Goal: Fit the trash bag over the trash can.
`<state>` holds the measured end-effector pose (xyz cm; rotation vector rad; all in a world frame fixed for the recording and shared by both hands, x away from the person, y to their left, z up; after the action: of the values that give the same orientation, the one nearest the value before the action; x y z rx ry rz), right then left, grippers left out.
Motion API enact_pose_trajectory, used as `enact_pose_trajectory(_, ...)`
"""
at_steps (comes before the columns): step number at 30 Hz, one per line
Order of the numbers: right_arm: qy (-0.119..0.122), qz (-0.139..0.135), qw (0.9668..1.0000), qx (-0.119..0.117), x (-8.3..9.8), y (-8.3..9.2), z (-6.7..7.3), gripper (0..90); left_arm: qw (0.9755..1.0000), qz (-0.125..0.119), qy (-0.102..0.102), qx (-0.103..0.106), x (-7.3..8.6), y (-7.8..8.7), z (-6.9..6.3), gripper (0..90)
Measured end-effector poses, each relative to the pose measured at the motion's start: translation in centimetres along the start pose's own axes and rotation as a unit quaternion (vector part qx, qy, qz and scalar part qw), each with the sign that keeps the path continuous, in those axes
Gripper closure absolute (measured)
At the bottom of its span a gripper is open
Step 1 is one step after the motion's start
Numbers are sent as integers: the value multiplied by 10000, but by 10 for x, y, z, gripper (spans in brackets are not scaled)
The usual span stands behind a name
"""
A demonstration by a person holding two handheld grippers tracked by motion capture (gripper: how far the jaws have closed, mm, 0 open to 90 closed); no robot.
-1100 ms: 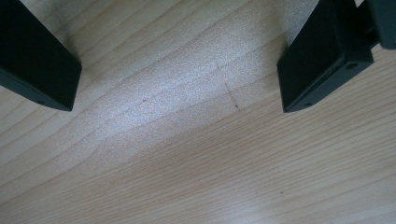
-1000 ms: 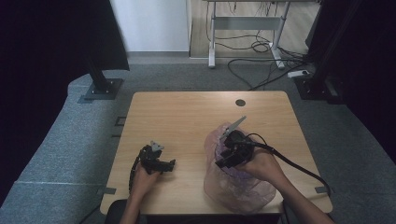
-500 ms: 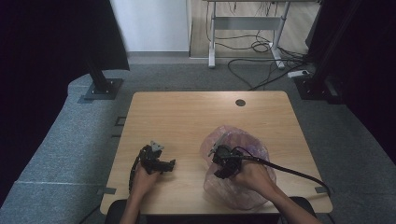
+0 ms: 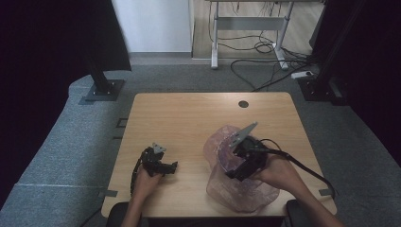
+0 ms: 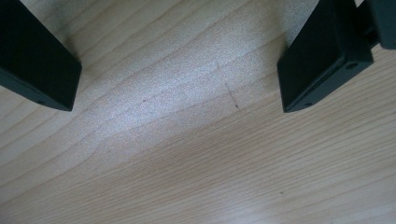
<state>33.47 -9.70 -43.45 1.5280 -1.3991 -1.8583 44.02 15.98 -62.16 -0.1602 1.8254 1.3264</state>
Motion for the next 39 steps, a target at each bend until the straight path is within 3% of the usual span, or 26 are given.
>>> enact_pose_trajectory(4,187,-217,9996,-15,15,23,1,381,10000,2,0,-1,0,0,0,0)
enact_pose_trajectory(7,233,-130,9996,-12,31,24,6,463,10000,2,0,-3,0,0,0,0)
enact_pose_trajectory(10,265,-21,9996,-50,44,13,10,532,10000,2,0,-3,0,0,0,0)
enact_pose_trajectory(15,331,417,9986,-36,63,-22,12,625,10000,4,2,-3,0,0,0,0)
enact_pose_trajectory(17,347,552,9979,-25,69,-33,13,595,10000,2,4,-3,0,0,0,0)
enact_pose_trajectory(20,311,463,9984,23,68,-33,10,321,10000,3,3,-3,0,0,0,0)
enact_pose_trajectory(22,316,208,9993,12,62,-18,9,261,10000,3,2,-2,0,0,0,0)
enact_pose_trajectory(26,309,-221,9992,136,53,22,3,253,10000,3,1,-3,0,0,0,0)
enact_pose_trajectory(29,20,-459,9982,384,50,45,-14,296,10000,2,2,-3,0,0,0,0)
enact_pose_trajectory(32,-555,-468,9934,887,52,52,-44,349,10000,4,1,-2,0,0,0,0)
enact_pose_trajectory(34,-923,-261,9870,1288,58,44,-68,360,10000,3,2,-3,0,0,0,0)
enact_pose_trajectory(37,-1360,157,9804,1416,70,20,-88,460,10000,3,4,-2,0,0,0,0)
enact_pose_trajectory(38,-1400,328,9796,1405,74,10,-91,478,10000,2,4,-1,0,0,0,0)
enact_pose_trajectory(39,-1471,576,9764,1471,80,-2,-95,554,10000,0,6,-2,0,0,0,0)
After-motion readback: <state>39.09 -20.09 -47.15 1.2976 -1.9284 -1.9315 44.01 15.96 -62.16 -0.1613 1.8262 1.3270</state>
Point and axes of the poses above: each handheld gripper's, and its own axes: y roughly backward along the jaws, x roughly out of its underside, z roughly to its left, the point moved 10 cm from there along -y, roughly forward along the jaws, and after that the axes turned 7 degrees about x, right-handed, at the moved point
